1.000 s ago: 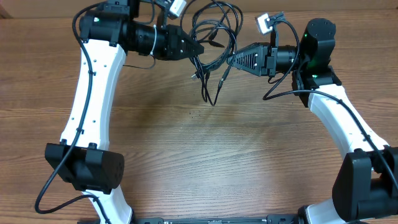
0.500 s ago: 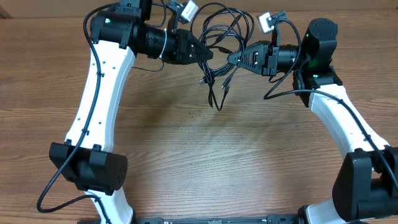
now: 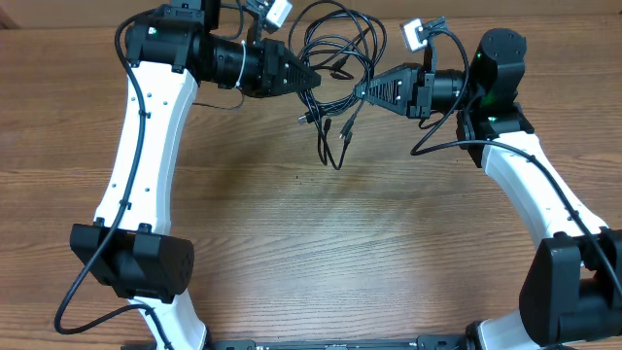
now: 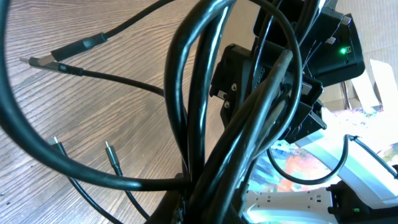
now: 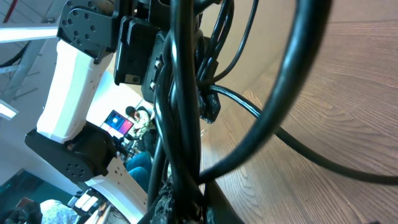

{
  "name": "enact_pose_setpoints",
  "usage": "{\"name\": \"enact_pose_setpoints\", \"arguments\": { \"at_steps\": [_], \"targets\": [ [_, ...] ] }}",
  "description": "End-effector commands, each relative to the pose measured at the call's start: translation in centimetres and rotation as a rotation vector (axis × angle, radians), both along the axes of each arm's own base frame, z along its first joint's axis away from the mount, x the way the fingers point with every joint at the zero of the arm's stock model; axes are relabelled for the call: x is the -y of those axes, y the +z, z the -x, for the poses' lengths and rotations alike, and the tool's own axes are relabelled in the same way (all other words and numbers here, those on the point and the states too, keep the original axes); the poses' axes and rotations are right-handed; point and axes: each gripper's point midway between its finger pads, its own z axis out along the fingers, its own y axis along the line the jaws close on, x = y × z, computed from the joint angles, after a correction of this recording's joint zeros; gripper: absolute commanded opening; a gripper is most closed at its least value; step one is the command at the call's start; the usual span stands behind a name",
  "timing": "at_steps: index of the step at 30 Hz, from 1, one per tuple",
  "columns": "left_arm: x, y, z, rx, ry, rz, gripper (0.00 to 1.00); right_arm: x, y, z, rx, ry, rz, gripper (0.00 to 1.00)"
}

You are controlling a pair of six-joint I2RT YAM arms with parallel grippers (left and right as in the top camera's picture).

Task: Untangle cables

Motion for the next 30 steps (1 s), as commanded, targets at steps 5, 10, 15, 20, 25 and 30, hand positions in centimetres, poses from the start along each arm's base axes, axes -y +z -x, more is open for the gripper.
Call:
{"name": "enact_pose_setpoints", "arguments": {
  "at_steps": [5,10,15,20,25,30],
  "targets": [
    [-1.5,0.1,-1.0,-0.012,0.039,0.016,0.04,0.7,1.7,0.2,0.052,-0.008,-0.005,0.08],
    [-1.5,0.1,-0.9,-0.016,0.038,0.015,0.04,0.7,1.7,0.2,0.054,-0.009,-0.005,0.06],
    [-1.2,0.1,-0.7,-0.017,0.031,0.016,0.04,0.7,1.7,0.1,0.056,-0.014,-0.005,0.04],
    [-0.4,1.4,0.1,-0.027,-0.017,0.094,0.05,0.7,1.7,-0.1,0.059,-0.028,-0.004,0.51],
    [-0.1,2.3,0.6,-0.036,-0.048,0.152,0.05,0.8,1.7,-1.0,0.064,-0.075,-0.003,0.57],
    [-0.1,2.3,0.7,-0.039,-0.049,0.152,0.04,0.9,1.7,-1.7,0.067,-0.121,-0.001,0.55]
  ]
}}
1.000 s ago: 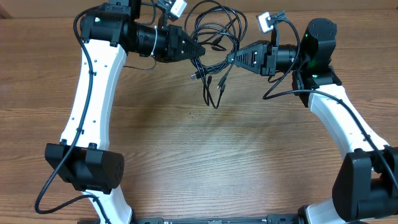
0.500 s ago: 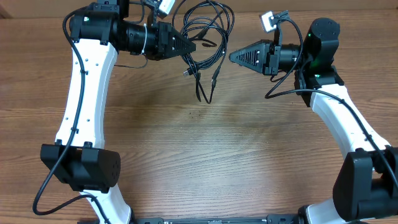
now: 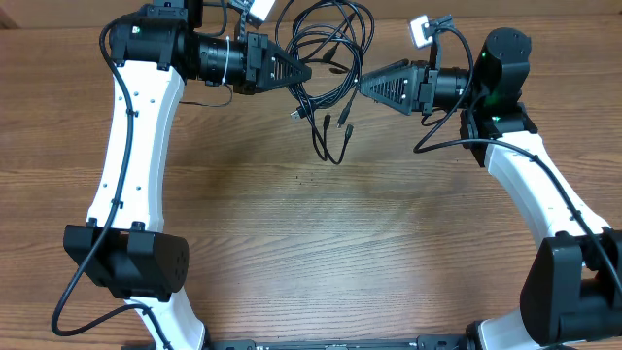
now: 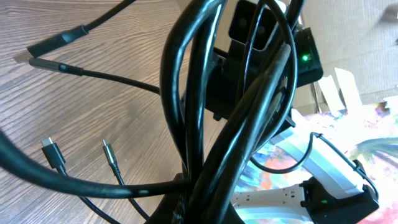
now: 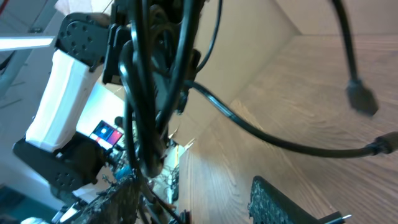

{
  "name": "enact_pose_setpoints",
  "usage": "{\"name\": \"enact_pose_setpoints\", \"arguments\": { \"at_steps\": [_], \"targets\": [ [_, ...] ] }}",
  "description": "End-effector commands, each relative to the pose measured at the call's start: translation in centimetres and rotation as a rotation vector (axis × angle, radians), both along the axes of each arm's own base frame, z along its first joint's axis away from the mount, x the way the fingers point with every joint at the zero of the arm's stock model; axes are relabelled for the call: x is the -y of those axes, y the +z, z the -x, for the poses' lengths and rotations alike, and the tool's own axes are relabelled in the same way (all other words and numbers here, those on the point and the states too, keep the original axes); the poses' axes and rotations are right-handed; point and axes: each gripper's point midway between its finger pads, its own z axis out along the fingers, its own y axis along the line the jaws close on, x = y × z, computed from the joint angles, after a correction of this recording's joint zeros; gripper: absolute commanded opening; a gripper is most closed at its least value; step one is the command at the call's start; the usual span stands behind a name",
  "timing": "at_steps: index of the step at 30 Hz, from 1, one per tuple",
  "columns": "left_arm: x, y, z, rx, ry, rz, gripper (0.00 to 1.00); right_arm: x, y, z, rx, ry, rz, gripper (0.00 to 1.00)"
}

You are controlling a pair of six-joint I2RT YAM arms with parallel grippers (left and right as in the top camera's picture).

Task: Untangle cables

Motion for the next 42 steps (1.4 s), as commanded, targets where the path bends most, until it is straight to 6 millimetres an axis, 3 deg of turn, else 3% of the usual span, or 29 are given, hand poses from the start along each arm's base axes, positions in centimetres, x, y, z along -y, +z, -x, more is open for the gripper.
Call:
{"name": "enact_pose_setpoints", "arguments": {
  "at_steps": [1,15,20,32,42],
  "targets": [
    [0.8,0.8,0.6,-0.016,-0.04,0.054,0.04,0.4,1.8,-0.6,0.06,-0.06,-0.002,0.54],
    [1.6,0.2,0.8,-0.007,-0.045,0.017,0.05,0.6,1.8,-0.7,0.055,-0.064,-0.003,0.51],
    [1.6,-0.9,0.4,0.002,-0.02,-0.048,0.04,0.6,1.8,-0.6,0.055,-0.057,-0.003,0.49],
    [1.3,-0.4,-0.6,0.011,0.009,-0.034,0.04,0.6,1.8,-0.3,0.054,-0.039,-0.003,0.59],
    [1.2,-0.6,-0.9,0.023,0.019,-0.048,0.04,0.5,1.7,-0.1,0.054,-0.026,-0.004,0.6]
  ]
}}
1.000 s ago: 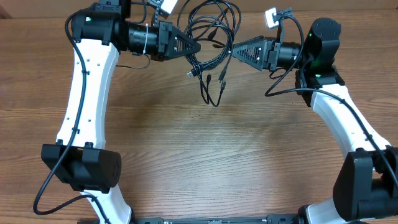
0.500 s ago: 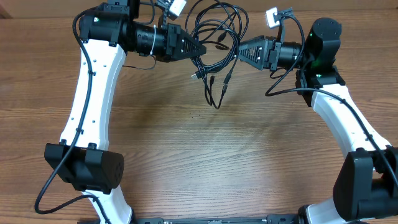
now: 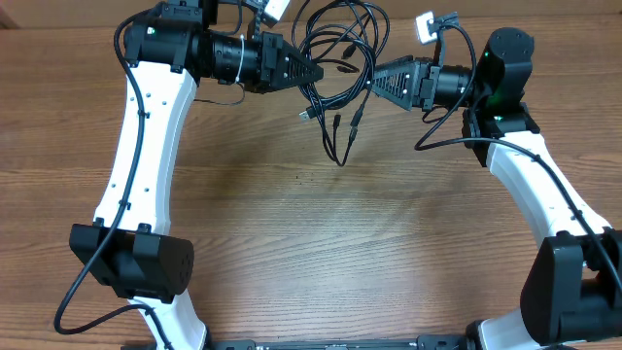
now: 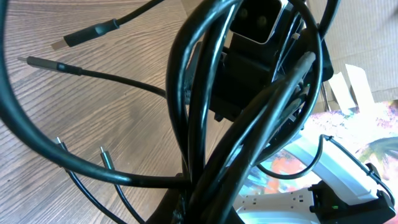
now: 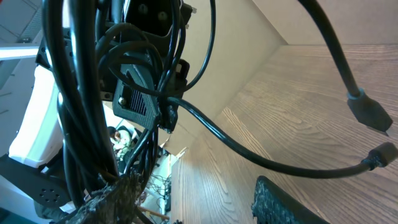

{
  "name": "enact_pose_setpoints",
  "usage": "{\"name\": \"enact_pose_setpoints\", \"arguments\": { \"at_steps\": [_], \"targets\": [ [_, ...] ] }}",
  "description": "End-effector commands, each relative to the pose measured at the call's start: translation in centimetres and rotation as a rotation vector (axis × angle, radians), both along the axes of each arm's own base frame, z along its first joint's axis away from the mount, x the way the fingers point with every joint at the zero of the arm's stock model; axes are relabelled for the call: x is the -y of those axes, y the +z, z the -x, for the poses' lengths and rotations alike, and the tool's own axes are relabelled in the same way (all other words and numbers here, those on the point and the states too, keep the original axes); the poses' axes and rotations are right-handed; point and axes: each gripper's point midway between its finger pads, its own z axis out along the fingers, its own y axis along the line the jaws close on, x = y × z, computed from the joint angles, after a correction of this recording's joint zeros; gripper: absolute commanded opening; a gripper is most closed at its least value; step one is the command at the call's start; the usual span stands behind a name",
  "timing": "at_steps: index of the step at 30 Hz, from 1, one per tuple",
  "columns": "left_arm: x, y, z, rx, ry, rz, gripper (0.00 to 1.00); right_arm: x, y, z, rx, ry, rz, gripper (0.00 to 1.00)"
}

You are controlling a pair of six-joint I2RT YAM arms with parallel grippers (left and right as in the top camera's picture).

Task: Untangle cables

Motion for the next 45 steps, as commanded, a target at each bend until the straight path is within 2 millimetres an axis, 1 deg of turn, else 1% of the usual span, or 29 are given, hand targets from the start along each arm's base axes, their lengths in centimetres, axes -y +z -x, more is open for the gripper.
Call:
{"name": "enact_pose_setpoints", "arguments": {
  "at_steps": [1,3,13,24,42,45],
  "targets": [
    [-0.5,-0.6,-0.8,0.002,0.031,-0.032,0.05,0.1,1.8,0.9,0.055,0.027,-0.004,0.6],
    [-0.6,-0.9,-1.0,0.005,0.045,-0.054,0.04,0.1,1.8,0.9,0.054,0.028,-0.004,0.6],
    [-0.6,-0.7,-1.4,0.01,0.055,-0.048,0.05,0.1,1.6,1.0,0.04,0.035,-0.003,0.6],
    [-0.9,-1.3,-1.8,0.008,0.08,-0.081,0.04,0.1,1.6,1.0,0.04,0.038,-0.003,0.6],
    [-0.8,-0.8,-2.5,0.022,0.099,-0.065,0.04,0.1,1.5,1.1,0.029,0.039,-0.003,0.6],
    [-0.6,-0.6,-2.3,0.018,0.09,-0.054,0.04,0.1,1.5,1.0,0.03,0.038,-0.003,0.61]
  ]
}}
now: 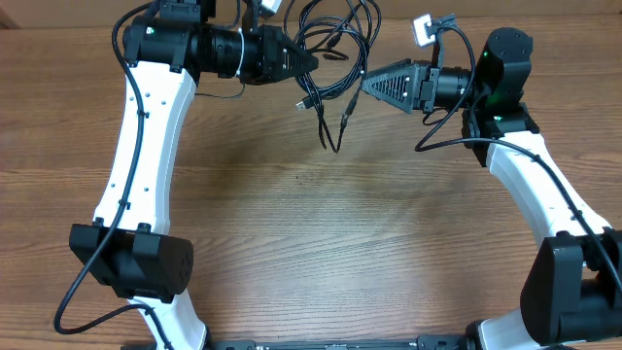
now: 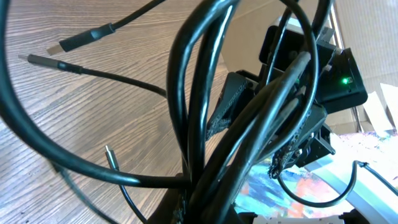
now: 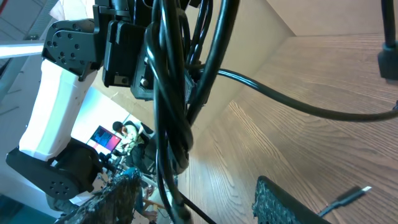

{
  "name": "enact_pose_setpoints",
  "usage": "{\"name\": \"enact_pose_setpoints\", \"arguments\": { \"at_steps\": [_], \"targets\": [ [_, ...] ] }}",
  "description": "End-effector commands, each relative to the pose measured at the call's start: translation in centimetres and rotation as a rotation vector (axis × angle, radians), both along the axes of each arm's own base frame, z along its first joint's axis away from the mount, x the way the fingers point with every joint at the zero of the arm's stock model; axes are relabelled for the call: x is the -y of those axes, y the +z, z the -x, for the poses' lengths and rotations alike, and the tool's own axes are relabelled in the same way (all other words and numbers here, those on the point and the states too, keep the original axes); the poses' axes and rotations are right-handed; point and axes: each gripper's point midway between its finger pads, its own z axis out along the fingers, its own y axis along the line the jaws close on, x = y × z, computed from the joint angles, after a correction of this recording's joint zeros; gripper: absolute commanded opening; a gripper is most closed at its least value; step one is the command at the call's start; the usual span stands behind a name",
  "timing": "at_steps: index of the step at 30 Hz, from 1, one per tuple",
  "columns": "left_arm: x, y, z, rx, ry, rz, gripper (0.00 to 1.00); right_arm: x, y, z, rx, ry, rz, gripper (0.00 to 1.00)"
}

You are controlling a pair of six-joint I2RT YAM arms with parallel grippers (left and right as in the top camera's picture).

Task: Untangle cables

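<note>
A tangle of black cables (image 1: 335, 39) hangs above the far middle of the wooden table (image 1: 321, 253). Its loose plug ends (image 1: 308, 101) dangle toward a low loop (image 1: 335, 146). My left gripper (image 1: 311, 61) is shut on the bundle from the left. In the left wrist view the strands (image 2: 193, 124) run straight down into that gripper (image 2: 205, 214). My right gripper (image 1: 365, 86) faces the tangle from the right, open. In the right wrist view its fingers (image 3: 118, 196) stand wide apart, and a thin strand (image 3: 177, 199) hangs between them, ungripped.
Both white arms reach in from the table's sides toward the far edge. The right arm's own black lead (image 1: 437, 136) loops beneath its wrist. A cardboard wall (image 3: 348, 18) stands behind the table.
My left gripper has moved slightly toward the far edge with the bundle, and the dangling loop hangs higher. My right gripper is still open and now points at the tangle's right side.
At first both grippers were shut on the tangle, close together. A second later the right one had let go and stood open, with the left gripper holding the bundle alone further left. Since then the left has kept hold while the open right gripper stays near the strands.
</note>
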Motion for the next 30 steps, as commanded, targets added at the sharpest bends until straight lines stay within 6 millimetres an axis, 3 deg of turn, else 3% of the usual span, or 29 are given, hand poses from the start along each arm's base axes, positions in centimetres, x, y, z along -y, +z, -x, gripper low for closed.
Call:
{"name": "enact_pose_setpoints", "arguments": {
  "at_steps": [1,8,10,18,19,26,30],
  "targets": [
    [0.1,0.1,0.0,-0.023,-0.005,0.022,0.04,0.2,1.7,0.5,0.052,0.005,-0.004,0.61],
    [1.4,0.0,0.9,-0.02,-0.044,0.017,0.04,0.2,1.8,0.4,0.063,0.001,-0.003,0.6],
    [1.5,0.0,0.9,-0.021,-0.045,0.016,0.04,0.2,1.8,0.4,0.063,0.0,-0.004,0.56],
    [1.5,0.0,0.9,-0.021,-0.046,0.016,0.04,1.3,1.9,-0.1,0.07,-0.026,-0.003,0.06],
    [1.5,0.0,0.9,-0.021,-0.046,0.016,0.04,1.4,1.9,-0.2,0.07,-0.03,-0.003,0.04],
    [1.4,-0.1,0.9,-0.02,-0.04,0.009,0.04,1.5,1.9,-0.2,0.07,-0.031,-0.003,0.04],
    [1.6,-0.2,1.0,-0.022,-0.044,0.007,0.05,1.5,1.9,-0.2,0.07,-0.031,-0.003,0.17]
  ]
}}
